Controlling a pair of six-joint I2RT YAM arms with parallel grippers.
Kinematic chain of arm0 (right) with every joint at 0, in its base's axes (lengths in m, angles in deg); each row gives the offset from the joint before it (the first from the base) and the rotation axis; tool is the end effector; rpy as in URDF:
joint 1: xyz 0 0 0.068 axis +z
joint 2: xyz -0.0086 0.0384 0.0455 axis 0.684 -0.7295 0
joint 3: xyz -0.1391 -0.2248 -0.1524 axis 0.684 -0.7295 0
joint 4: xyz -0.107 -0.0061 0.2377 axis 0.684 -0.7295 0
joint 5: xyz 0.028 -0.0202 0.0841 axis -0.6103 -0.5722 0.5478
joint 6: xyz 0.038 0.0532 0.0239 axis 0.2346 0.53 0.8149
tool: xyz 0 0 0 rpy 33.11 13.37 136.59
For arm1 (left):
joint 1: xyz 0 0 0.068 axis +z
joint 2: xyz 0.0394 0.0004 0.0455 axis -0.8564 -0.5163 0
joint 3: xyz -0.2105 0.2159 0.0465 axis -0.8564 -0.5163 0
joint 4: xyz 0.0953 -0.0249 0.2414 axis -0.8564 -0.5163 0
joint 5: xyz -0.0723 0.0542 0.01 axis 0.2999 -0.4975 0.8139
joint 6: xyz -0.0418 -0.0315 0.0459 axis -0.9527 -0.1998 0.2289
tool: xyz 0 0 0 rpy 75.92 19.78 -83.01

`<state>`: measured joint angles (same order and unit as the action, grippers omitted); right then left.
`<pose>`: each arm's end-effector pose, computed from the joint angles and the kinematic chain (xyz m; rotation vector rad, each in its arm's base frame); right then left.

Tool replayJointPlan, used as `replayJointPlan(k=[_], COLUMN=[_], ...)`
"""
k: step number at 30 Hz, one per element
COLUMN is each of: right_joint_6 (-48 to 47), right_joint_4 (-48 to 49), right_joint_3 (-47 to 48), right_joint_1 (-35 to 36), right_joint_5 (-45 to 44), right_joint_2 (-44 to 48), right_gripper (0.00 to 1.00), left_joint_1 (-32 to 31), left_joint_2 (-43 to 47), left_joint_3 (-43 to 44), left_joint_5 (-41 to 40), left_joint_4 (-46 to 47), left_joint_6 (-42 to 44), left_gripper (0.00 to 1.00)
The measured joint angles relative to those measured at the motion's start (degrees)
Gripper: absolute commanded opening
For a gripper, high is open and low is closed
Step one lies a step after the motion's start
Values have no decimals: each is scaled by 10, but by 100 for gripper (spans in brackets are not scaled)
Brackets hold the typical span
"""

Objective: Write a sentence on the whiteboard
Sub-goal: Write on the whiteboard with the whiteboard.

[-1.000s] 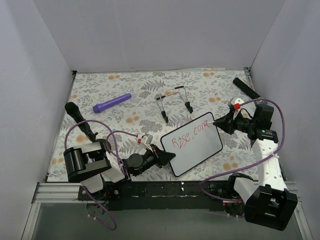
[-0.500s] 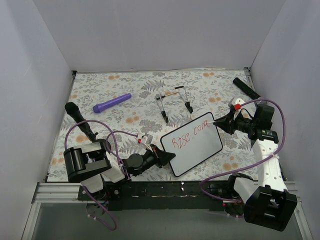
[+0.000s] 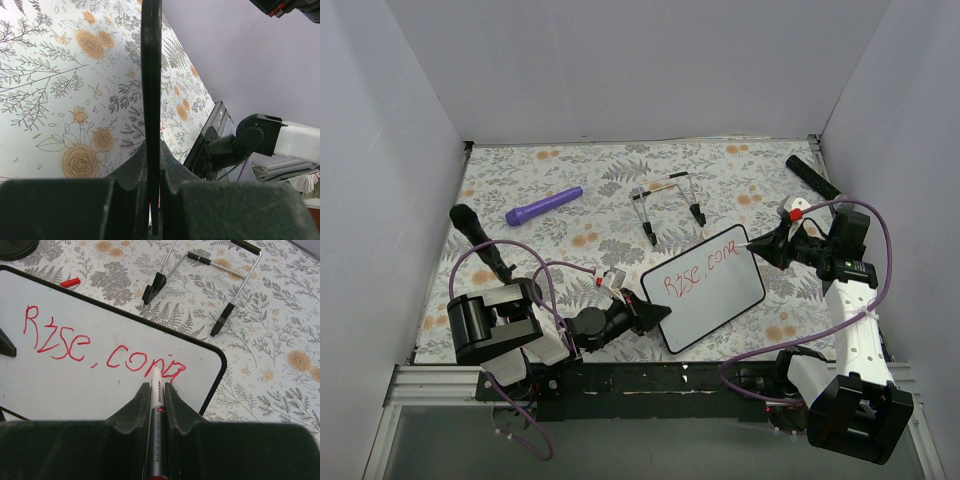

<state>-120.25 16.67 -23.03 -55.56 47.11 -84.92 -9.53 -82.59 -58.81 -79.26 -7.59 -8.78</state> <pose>0.1875 0.0089 0.3014 -0.8941 1.6736 0.5824 0.1041 -0.2305 0.1678 -0.5051 1.9568 -1.7631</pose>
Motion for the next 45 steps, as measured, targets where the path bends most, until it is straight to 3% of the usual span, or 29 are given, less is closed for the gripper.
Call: replayJointPlan(k=[45], right_joint_6=[-16], right_joint_4=[-8], right_joint_3=[0], right_joint_1=[0], right_joint_5=[14], right_joint_2=[0], right_gripper=[1], left_joint_1=[0], left_joint_2=[0], left_joint_3=[0], left_joint_5=[0], left_joint_4=[0], left_joint_6=[0], left_gripper=[0])
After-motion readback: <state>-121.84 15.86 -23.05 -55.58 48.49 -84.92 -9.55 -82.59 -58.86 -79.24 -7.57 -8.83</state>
